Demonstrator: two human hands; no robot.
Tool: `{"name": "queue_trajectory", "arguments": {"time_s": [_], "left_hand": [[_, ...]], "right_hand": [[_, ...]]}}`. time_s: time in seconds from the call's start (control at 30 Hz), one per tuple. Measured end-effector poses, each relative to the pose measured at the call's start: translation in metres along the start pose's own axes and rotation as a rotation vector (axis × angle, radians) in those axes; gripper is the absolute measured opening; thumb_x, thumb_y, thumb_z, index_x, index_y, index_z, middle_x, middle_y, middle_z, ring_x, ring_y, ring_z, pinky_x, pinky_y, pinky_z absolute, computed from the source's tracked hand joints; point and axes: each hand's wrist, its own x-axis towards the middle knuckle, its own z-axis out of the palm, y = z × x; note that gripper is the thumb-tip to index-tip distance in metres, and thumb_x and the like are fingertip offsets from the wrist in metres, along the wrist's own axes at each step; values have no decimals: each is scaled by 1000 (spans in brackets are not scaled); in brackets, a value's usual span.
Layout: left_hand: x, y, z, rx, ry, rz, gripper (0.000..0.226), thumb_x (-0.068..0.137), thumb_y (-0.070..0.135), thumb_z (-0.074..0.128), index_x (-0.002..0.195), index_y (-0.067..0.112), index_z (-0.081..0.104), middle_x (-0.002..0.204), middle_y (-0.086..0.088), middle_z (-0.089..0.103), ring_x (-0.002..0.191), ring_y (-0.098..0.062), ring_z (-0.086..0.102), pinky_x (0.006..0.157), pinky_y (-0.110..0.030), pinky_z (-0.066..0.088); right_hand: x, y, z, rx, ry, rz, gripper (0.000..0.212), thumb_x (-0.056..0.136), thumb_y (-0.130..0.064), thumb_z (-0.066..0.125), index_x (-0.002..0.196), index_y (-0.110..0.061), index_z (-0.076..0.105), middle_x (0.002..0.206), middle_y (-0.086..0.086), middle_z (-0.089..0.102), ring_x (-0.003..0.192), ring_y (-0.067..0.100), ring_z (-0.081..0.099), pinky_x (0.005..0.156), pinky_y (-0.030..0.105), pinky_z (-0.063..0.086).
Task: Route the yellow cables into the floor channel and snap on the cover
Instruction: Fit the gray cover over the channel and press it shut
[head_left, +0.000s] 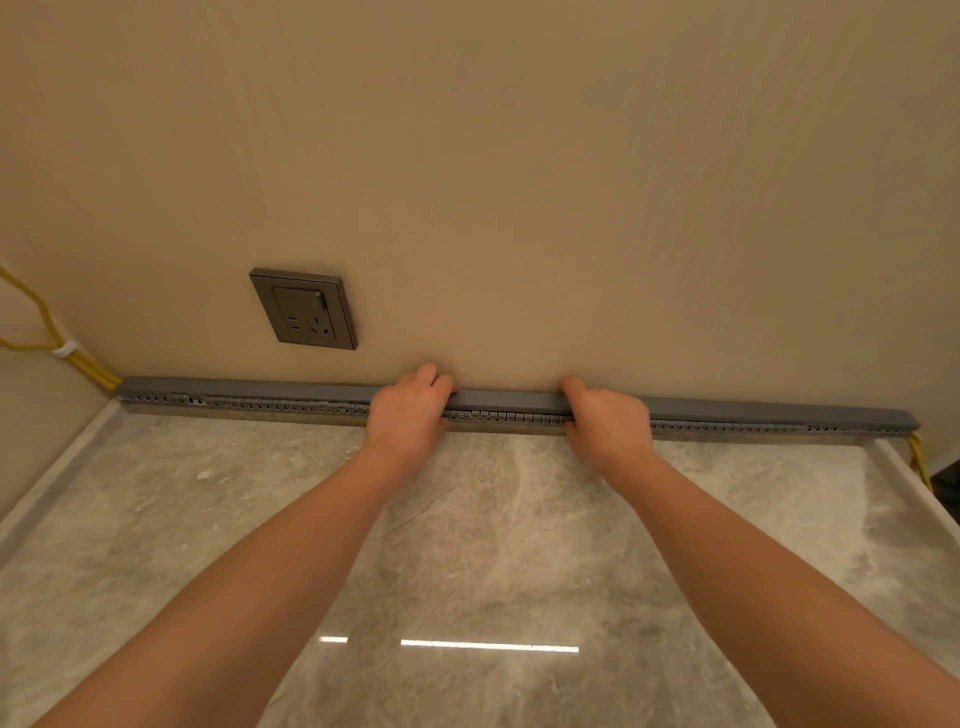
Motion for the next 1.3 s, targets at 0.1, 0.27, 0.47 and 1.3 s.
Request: {"name": "queue_trajectory", "arguments": {"time_s": [0.1, 0.27, 0.47, 1.3], "left_hand": [[0, 0, 0, -9, 3, 2, 35, 81, 22, 67, 115, 22, 57, 109, -2, 54, 100, -23, 59, 65, -37, 49], [-1, 1, -1, -3, -12, 9, 35, 82, 22, 66, 115, 22, 56, 111, -2, 54, 102, -23, 57, 66, -36, 49], [-2, 3, -3, -17, -27, 7, 32, 83, 23, 64, 115, 22, 57, 111, -2, 53, 103, -24, 57, 67, -37, 48], [-7, -6, -16, 4, -208, 55, 37, 85, 23, 67, 120, 18, 57, 119, -8, 59, 109, -29, 56, 81, -38, 49]], "right_hand": [[-1, -1, -1, -1, -7, -10, 33, 86, -11, 53, 118, -17, 48, 92, 5, 71, 85, 33, 67, 57, 31, 36], [-3, -1, -2, 9, -26, -11, 39, 85, -9, 54, 122, -18, 45, 93, 4, 70, 86, 32, 67, 58, 31, 38], [-3, 1, 3, 3, -41, 1, 35, 85, -9, 54, 119, -18, 50, 93, 4, 70, 85, 31, 66, 57, 30, 38], [2, -2, -4, -89, -162, -50, 26, 85, -27, 55, 110, -30, 63, 105, 0, 69, 98, 24, 65, 69, 30, 48]]}}
